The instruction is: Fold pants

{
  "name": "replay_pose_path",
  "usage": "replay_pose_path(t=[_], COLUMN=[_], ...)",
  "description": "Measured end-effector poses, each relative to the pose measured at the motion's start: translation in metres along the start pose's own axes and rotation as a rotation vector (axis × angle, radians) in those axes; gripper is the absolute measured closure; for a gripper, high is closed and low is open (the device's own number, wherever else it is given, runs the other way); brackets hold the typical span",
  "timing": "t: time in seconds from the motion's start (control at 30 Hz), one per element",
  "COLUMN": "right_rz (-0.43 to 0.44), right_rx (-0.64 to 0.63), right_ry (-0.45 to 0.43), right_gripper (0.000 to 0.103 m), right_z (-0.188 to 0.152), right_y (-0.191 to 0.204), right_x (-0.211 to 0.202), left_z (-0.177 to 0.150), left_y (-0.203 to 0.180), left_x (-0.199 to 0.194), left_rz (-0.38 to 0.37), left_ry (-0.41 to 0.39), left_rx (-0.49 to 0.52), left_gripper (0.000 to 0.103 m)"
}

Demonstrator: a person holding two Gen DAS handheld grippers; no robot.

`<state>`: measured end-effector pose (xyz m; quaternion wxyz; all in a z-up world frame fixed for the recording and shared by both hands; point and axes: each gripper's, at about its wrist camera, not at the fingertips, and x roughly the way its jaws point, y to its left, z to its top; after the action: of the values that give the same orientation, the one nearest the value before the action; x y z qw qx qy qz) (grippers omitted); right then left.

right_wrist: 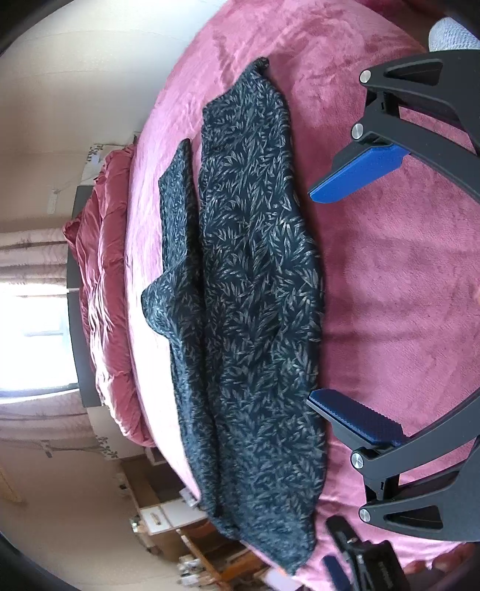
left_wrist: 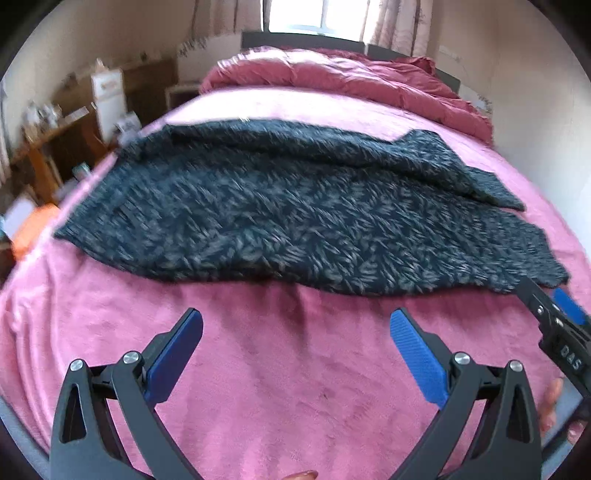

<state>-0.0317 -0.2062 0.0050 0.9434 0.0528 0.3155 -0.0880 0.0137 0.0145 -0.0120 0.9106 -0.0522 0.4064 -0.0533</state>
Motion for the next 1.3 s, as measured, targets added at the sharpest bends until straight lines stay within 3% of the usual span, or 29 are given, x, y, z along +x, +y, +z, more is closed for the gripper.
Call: replay_pose_path(t=[0.17, 0.4, 0.57, 0.7, 0.73, 0.8, 0.9, 1.03, 1.2, 1.3], right_rz=[0.089, 0.059, 0.039, 0.062, 0.068, 0.082, 0.153, 0.209, 0.230, 0.228], right_rx=[0.077, 0.191, 0.387, 0.519, 0.543, 0.593, 0.764, 0.921, 0.968, 0.984], right_ry=[0.022, 0.057, 0.044, 0.055, 0.065, 0.088, 0.117, 0.103, 0.100, 0.103], right_gripper=[0.003, 0.003, 0.003, 0.015, 0.019, 0.021, 0.028, 0.038, 0.047, 0.057], right_z=[0.005, 0.008, 0.018, 0.025, 0.026, 0.027, 0.017, 0.008, 0.007, 0.008], right_y=[-0.016, -0.049, -0.106, -0.148, -0.160, -0.178, -0.211, -0.239, -0.252, -0.259], right_x=[0.009, 0.014, 0.013, 0.020, 0.025, 0.033, 0.048, 0.063, 0.073, 0.081], left_z=[-0.001, 0.011, 0.019, 0.024, 0.025, 0.028, 0.031, 0.035, 0.035, 0.037], left_y=[0.030, 0.064, 0.116, 0.147, 0.152, 0.162, 0.175, 0.178, 0.193, 0.201], left_x=[0.004, 0.010, 0.016, 0.020, 0.022, 0.030, 0.041, 0.049, 0.054, 0.059], left_rz=[-0.103, -0.058, -0.075, -0.033, -0.022, -0.011, -0.032, -0.034, -0.051, -0.059], left_ry=[-0.014, -0.039, -0.057, -0.086, -0.088, -0.074, -0.064, -0.076, -0.088, -0.086], left_rx=[-0.169, -0.250, -0.402, -0.465, -0.465, -0.475, -0.509, -0.501, -0.537, -0.563], left_gripper=[0.002, 0.002, 0.002, 0.003, 0.004, 0.019, 0.029, 0.036, 0.055, 0.062])
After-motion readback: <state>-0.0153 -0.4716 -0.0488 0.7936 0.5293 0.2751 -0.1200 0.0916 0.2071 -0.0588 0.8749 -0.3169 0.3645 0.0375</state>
